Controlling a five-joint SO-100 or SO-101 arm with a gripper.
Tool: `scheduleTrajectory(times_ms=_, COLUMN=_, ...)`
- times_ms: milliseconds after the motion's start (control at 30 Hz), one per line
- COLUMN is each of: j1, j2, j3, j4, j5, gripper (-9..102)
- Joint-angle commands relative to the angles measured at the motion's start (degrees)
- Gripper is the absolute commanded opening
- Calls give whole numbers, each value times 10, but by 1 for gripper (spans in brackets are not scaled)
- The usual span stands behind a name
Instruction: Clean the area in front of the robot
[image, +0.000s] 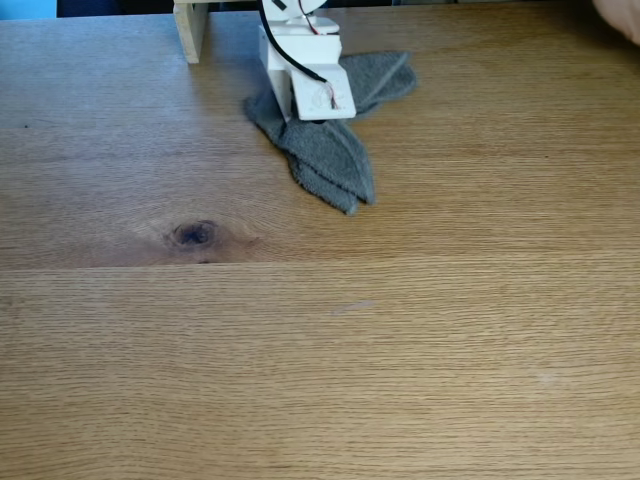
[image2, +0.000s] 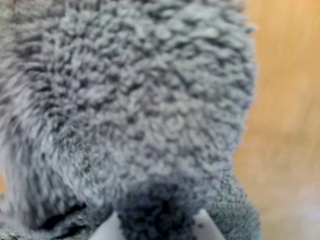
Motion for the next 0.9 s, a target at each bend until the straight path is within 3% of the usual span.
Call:
scheduleTrajectory(times_ms=0, j1=3, j2=76, j3=-2, j4=151, j5=-18, gripper=0)
scheduleTrajectory(times_ms=100, j1=-74, j2=125, j3=-2, j4=229, j5=25, gripper=0)
scheduleTrajectory(times_ms=200, j1=-174, j2=157, j3=-3, j4=227, j5=74, gripper=0)
scheduleTrajectory(times_ms=400, j1=-276, j2=105, j3=-4, j4=45, j5=102, gripper=0)
scheduleTrajectory(times_ms=500, j1=-258, j2=30, j3=-11, j4=-67, j5=58, gripper=0)
scheduleTrajectory(times_ms=600, j1=-207, j2=-54, j3=-61, j4=-97, j5=19, gripper=0)
scheduleTrajectory(times_ms=700, j1=-136, j2=-115, j3=-142, j4=-54, j5=-6, gripper=0)
scheduleTrajectory(times_ms=867, j1=-15, j2=-137, j3=-261, j4=91, j5=-18, gripper=0)
